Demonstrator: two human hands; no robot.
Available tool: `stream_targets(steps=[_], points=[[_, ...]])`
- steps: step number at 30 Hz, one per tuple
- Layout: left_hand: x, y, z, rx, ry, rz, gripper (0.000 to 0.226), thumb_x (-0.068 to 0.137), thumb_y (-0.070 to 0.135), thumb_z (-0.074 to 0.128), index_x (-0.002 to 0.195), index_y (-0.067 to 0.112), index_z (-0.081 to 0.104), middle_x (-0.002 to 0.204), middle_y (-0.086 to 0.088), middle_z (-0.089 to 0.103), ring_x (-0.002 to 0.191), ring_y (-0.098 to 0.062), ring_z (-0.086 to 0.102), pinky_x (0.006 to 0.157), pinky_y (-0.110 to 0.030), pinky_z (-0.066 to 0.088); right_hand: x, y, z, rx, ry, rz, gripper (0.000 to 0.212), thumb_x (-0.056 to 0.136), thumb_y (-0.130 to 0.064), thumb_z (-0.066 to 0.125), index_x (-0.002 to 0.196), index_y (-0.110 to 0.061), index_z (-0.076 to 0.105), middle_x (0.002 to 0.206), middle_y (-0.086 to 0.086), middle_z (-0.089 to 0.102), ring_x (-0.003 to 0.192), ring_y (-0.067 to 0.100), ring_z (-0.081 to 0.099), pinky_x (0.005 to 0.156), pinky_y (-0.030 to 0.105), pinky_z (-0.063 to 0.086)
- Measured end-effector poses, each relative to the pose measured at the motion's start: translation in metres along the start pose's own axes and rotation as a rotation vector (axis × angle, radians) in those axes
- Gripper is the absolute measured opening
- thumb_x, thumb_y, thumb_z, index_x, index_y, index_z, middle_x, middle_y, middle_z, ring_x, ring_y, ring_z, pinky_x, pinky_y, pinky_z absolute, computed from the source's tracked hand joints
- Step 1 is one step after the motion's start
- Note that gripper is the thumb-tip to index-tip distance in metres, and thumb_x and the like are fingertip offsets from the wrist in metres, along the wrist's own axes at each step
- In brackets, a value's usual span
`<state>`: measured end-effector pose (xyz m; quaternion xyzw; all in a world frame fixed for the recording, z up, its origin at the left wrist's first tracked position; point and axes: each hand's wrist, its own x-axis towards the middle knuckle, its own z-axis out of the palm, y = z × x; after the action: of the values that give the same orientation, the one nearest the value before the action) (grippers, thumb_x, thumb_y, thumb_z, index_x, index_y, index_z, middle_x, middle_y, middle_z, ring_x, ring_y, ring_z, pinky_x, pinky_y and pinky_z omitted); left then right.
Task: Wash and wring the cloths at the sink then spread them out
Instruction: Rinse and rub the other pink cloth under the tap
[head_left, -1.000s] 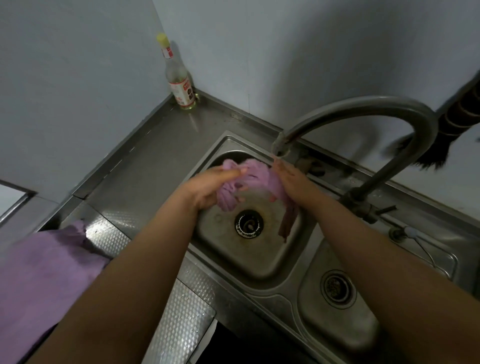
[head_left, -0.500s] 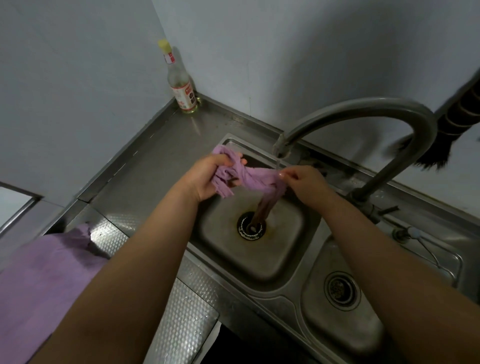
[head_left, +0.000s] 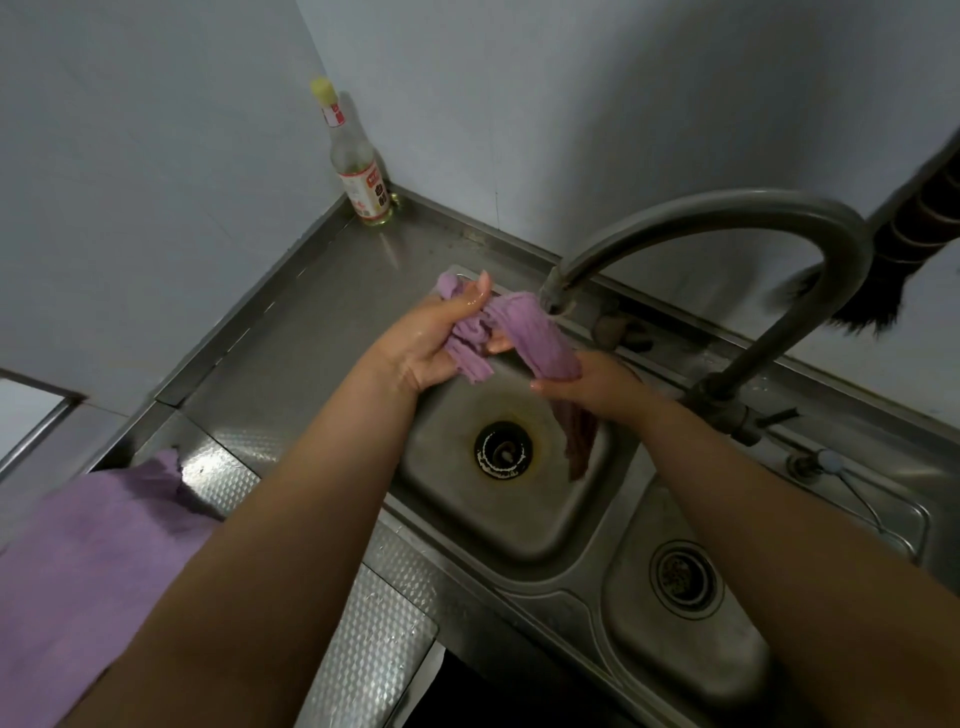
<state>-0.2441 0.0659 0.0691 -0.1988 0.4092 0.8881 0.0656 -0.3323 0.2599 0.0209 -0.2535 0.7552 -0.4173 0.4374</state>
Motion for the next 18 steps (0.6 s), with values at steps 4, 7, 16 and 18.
stream_targets(steps=[4,7,16,18], points=[[0.001,-0.011,-0.006,-0.165,0.255,0.037,0.028,0.075,-0.006,0.064,0.068,0.014,0.045,0.080,-0.009,0.046,0.077,-0.018,0.054,0.086,-0.032,0.048,0.003,0.030,-0.008,0.057,0.027,0.092,0.015,0.087,-0.031,0.066,0.094,-0.018,0.068,0.087,0.001,0.070,0.084,0.014,0.065,0.081,0.029,0.049],[-0.006,-0.017,-0.010,-0.098,0.415,-0.079,0.019,0.094,-0.001,0.047,0.078,0.007,0.054,0.080,-0.013,0.061,0.077,-0.021,0.061,0.082,-0.034,0.051,0.003,0.036,-0.007,0.479,0.130,0.080,0.029,0.087,-0.036,0.058,0.100,-0.010,0.063,0.084,0.004,0.068,0.079,0.018,0.064,0.069,0.029,0.052],[0.025,-0.051,0.041,-0.281,0.640,-0.114,0.020,0.103,0.030,0.044,0.095,0.019,0.058,0.089,-0.012,0.065,0.075,-0.023,0.063,0.069,-0.037,0.049,0.006,-0.038,0.034,0.371,0.309,0.020,0.031,0.095,-0.043,0.051,0.083,-0.018,0.065,0.069,0.000,0.066,0.057,0.014,0.063,0.051,0.022,0.047],[0.032,-0.058,0.055,-0.262,0.664,-0.106,0.016,0.104,0.029,0.041,0.089,0.028,0.047,0.077,-0.005,0.059,0.060,-0.013,0.053,0.053,-0.027,0.041,0.016,-0.044,0.035,0.184,0.470,0.076,0.034,0.095,-0.041,0.050,0.077,-0.016,0.065,0.074,0.004,0.068,0.071,0.016,0.068,0.062,0.027,0.053]])
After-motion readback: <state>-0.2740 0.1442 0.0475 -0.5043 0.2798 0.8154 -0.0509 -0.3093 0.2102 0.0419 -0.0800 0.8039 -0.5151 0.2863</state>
